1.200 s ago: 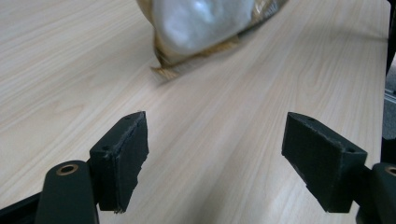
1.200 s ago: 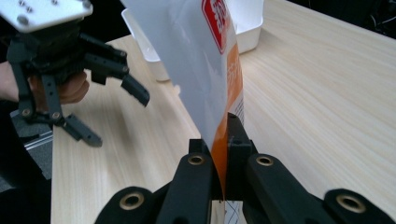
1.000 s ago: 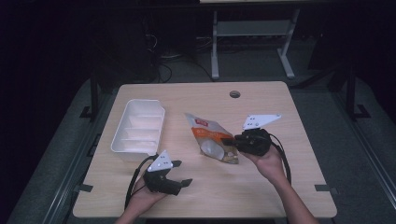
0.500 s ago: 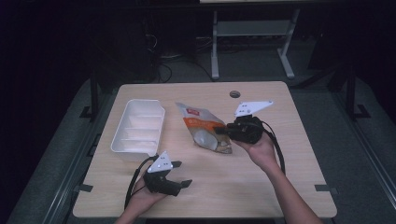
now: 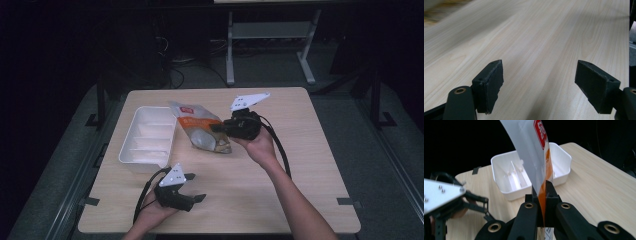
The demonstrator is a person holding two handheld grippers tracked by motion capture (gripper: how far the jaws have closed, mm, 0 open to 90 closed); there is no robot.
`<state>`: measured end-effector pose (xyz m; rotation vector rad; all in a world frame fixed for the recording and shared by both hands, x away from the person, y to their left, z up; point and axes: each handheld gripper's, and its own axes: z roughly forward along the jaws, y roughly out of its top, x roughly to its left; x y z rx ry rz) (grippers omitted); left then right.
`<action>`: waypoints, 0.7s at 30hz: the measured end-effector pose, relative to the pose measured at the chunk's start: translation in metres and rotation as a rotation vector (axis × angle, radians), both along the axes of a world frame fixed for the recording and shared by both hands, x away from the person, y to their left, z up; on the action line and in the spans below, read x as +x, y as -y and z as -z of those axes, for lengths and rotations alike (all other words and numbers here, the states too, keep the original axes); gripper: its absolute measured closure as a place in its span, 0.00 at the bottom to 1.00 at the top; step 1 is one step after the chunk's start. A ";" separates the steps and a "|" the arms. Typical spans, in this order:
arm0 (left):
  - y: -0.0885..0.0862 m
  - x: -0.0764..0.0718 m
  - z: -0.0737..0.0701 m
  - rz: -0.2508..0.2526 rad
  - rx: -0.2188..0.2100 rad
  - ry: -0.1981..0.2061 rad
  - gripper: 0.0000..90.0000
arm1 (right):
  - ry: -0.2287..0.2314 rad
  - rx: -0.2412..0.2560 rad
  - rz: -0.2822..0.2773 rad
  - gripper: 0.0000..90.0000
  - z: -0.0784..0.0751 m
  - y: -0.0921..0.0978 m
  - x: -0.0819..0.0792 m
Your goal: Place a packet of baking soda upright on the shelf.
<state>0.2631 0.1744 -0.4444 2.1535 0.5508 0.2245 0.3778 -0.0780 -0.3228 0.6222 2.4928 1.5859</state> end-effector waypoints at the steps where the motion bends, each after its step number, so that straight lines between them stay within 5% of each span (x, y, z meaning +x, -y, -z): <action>1: 0.001 0.000 0.000 0.003 0.003 0.001 0.25 | 0.002 0.003 -0.003 1.00 -0.001 -0.003 0.002; 21: -0.002 0.002 0.003 0.013 0.013 -0.003 0.25 | 0.016 0.040 -0.087 1.00 -0.020 -0.067 0.027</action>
